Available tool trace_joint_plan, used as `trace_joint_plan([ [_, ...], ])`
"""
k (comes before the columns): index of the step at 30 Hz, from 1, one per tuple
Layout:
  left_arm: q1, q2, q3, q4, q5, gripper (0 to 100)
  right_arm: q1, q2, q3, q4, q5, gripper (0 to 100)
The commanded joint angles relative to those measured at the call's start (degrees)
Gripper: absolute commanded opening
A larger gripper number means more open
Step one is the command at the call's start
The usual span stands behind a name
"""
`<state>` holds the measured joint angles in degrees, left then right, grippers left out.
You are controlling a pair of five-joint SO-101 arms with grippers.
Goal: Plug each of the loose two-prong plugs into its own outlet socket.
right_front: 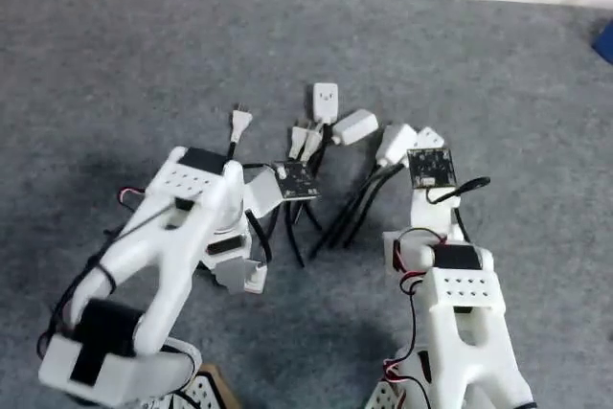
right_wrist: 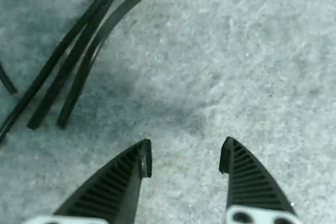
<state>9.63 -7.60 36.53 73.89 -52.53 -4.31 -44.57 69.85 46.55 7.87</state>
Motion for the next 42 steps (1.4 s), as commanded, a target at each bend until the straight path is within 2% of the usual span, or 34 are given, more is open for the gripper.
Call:
trace_joint_plan([
  [1,0.6,2.7,-2.2,-3.2,-0.3,33,0.7,-1.3,-0.1,-1.6,-0.1,21.7],
  [10,0.6,6.4,-1.9,-3.3,-0.4,33,0.7,-1.3,-0.1,-1.6,-0.1,21.7],
  [17,0.8,11.4,-2.2,-3.3,-0.5,22,0.7,-1.3,0.0,-1.6,-0.1,21.7],
  [26,0.7,13.1,-5.3,-2.0,-0.3,2,0.5,-1.3,0.0,-1.6,-0.1,21.7],
  [29,0.4,12.7,-5.3,-1.6,-0.2,1,0.5,-1.3,0.0,-1.6,-0.1,21.7],
  [34,-5.0,12.8,-8.4,-1.2,1.8,0,0.5,-1.3,0.0,-1.6,-0.1,21.7],
  [42,-17.1,13.1,-18.3,2.0,1.2,0,0.5,-1.3,0.0,-1.6,-0.1,21.7],
])
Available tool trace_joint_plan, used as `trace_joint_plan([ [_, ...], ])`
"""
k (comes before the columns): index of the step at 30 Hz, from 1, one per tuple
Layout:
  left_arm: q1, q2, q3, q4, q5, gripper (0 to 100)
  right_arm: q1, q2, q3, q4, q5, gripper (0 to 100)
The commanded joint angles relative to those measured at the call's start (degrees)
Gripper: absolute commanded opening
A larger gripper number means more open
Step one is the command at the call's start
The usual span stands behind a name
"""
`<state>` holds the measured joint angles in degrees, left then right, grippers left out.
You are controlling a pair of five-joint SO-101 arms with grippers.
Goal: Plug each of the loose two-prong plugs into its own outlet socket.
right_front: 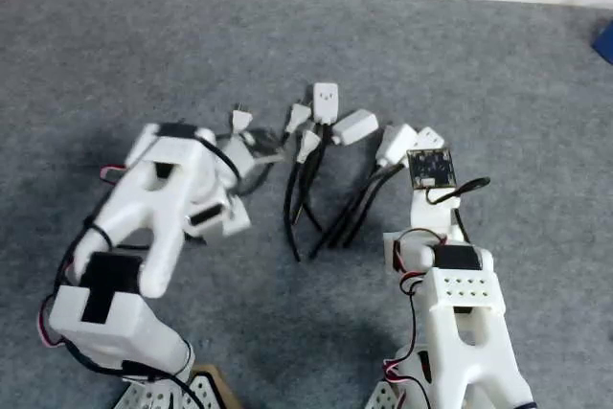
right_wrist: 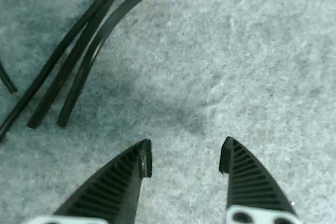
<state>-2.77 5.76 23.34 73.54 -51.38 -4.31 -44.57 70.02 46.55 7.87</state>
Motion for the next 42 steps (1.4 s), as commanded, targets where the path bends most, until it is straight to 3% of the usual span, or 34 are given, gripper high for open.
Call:
trace_joint_plan([
  [1,-6.5,-0.3,-6.6,2.9,-0.7,0,0.5,-1.3,-0.1,-1.6,-0.1,21.7],
  [17,-38.4,0.0,-23.4,4.2,-9.8,0,0.4,-1.3,-0.1,-1.5,-0.1,21.7],
  [24,-50.5,0.7,-24.2,-4.4,-9.4,0,0.4,-1.3,0.0,-1.5,-0.1,21.7],
  [28,-55.7,8.0,-27.9,-10.4,-6.1,0,0.3,-1.3,0.0,-1.4,-0.1,21.7],
  [33,-60.5,24.1,-44.3,-10.9,-4.5,0,-1.5,-1.1,0.0,-1.3,-0.1,21.7],
  [42,-63.6,55.1,-90.8,1.1,-2.3,0,-1.5,-1.1,0.0,-1.3,-0.1,21.7],
])
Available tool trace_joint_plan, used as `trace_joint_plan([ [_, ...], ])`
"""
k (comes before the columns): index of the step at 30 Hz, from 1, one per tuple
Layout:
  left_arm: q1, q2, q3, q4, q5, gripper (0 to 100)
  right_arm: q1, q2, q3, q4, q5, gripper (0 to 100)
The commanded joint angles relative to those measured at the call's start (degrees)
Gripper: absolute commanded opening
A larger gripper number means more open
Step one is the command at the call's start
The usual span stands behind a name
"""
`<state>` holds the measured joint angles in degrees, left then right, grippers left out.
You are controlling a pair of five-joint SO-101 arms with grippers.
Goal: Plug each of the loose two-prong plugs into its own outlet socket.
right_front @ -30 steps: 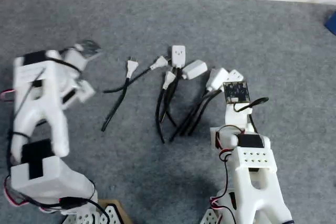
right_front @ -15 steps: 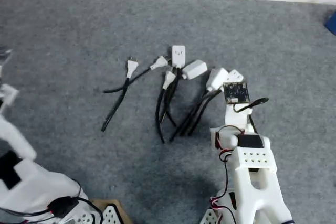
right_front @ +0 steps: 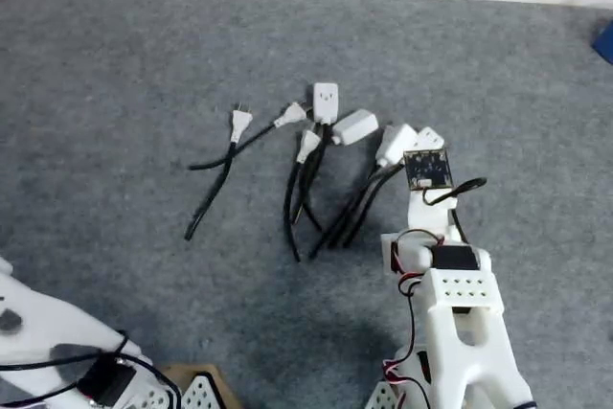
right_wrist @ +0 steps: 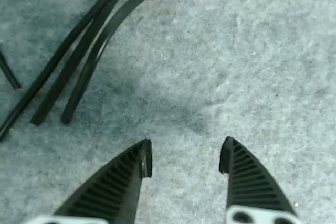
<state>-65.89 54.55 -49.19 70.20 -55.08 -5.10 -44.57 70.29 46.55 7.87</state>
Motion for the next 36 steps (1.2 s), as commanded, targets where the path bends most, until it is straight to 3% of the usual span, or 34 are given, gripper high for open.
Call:
trace_joint_plan([
  [1,-0.2,9.0,-22.8,6.2,1.5,0,-0.7,-1.1,-0.2,-1.3,-0.1,21.7],
  [8,3.1,23.3,-43.4,15.1,1.6,3,-0.7,-0.9,-0.2,-1.3,-0.1,21.7],
  [13,5.8,24.0,-46.1,22.2,3.2,23,-0.7,-0.9,-0.2,-1.3,-0.1,21.7],
  [15,6.8,22.3,-46.1,23.8,3.5,27,-0.7,-0.9,-0.2,-1.3,-0.1,21.7],
  [18,8.7,19.5,-46.1,26.9,4.7,27,-0.7,-0.9,-0.2,-1.3,-0.1,21.7],
  [25,11.1,12.2,-46.0,27.3,15.4,28,-0.7,-0.9,-0.2,-1.3,-0.1,21.7],
  [36,11.9,10.7,-46.1,24.6,16.1,28,-0.7,-1.1,-0.2,-1.3,-0.1,21.7],
])
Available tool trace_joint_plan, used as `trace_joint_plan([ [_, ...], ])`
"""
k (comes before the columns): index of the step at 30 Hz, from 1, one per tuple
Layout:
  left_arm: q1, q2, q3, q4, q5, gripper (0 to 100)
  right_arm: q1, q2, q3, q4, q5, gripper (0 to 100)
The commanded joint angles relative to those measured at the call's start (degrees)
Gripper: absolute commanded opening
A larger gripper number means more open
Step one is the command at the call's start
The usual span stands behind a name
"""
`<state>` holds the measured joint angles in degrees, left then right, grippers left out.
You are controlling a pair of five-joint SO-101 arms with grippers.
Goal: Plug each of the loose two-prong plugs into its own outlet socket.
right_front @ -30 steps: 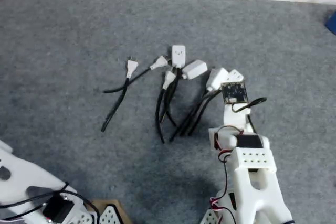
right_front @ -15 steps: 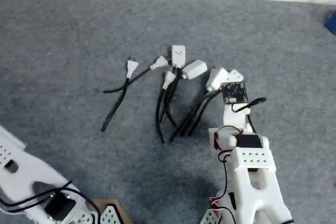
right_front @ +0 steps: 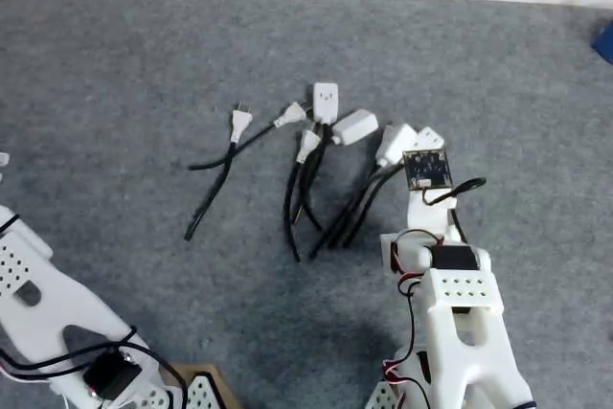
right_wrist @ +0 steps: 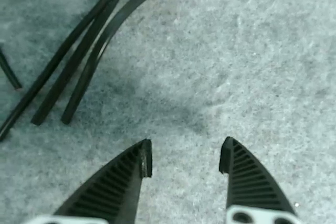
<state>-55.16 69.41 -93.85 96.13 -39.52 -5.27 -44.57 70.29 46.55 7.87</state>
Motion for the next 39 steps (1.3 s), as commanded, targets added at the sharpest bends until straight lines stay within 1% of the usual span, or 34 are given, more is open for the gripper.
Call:
trace_joint_plan([
  [1,1.5,-4.6,-1.5,-1.3,0.5,28,-0.5,-1.1,-0.2,-1.3,-0.1,21.7],
  [7,2.0,-6.7,-1.3,-1.0,0.5,28,-0.5,-1.1,-0.2,-1.3,-0.1,21.7],
  [12,-1.4,-6.5,-0.8,-0.8,0.5,27,-0.5,-1.0,-0.2,-1.3,-0.1,21.7],
  [14,-2.0,-6.3,1.1,1.4,0.3,27,-0.5,-1.0,-0.2,-1.3,-0.1,21.7],
  [17,-0.5,-5.6,3.6,5.4,0.2,27,-0.6,-1.0,-0.2,-1.3,-0.1,21.7],
  [22,3.3,-6.5,11.8,5.7,0.4,27,-2.5,-0.8,-0.1,-1.3,-0.1,21.7],
  [24,3.7,-8.9,17.4,5.7,0.4,27,-3.0,-0.8,0.6,-1.3,-0.1,21.7],
  [27,3.9,-15.0,29.0,5.7,0.1,28,-3.0,-0.8,1.3,-1.3,-0.1,21.7],
  [33,6.4,-31.6,56.5,5.7,-11.3,28,-3.0,-0.8,1.2,-1.4,-0.1,21.7],
  [36,10.6,-42.6,72.0,5.6,-19.0,28,-3.1,-0.8,1.2,-1.4,-0.1,21.7],
  [39,17.1,-55.0,87.5,5.6,-24.8,28,-3.1,-0.8,1.2,-1.4,-0.1,21.7],
])
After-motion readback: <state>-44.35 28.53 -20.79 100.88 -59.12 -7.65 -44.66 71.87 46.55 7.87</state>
